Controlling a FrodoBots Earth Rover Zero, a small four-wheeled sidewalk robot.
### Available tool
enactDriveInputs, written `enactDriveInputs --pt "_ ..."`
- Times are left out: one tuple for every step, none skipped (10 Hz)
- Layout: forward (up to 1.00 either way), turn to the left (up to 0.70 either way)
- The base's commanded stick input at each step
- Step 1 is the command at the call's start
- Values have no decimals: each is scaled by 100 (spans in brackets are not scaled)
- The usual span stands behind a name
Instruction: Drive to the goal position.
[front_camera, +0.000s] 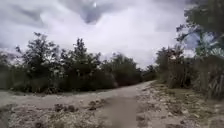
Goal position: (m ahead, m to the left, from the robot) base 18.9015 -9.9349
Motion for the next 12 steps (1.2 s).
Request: enactDriveInputs --pt "85 0" --pt "85 0" --pt "85 0" --pt "85 8" --pt "85 27" --pt "85 6" --pt "85 0" --pt "85 26" --pt "85 0" --pt "85 0" --pt "85 0" --pt "85 20"
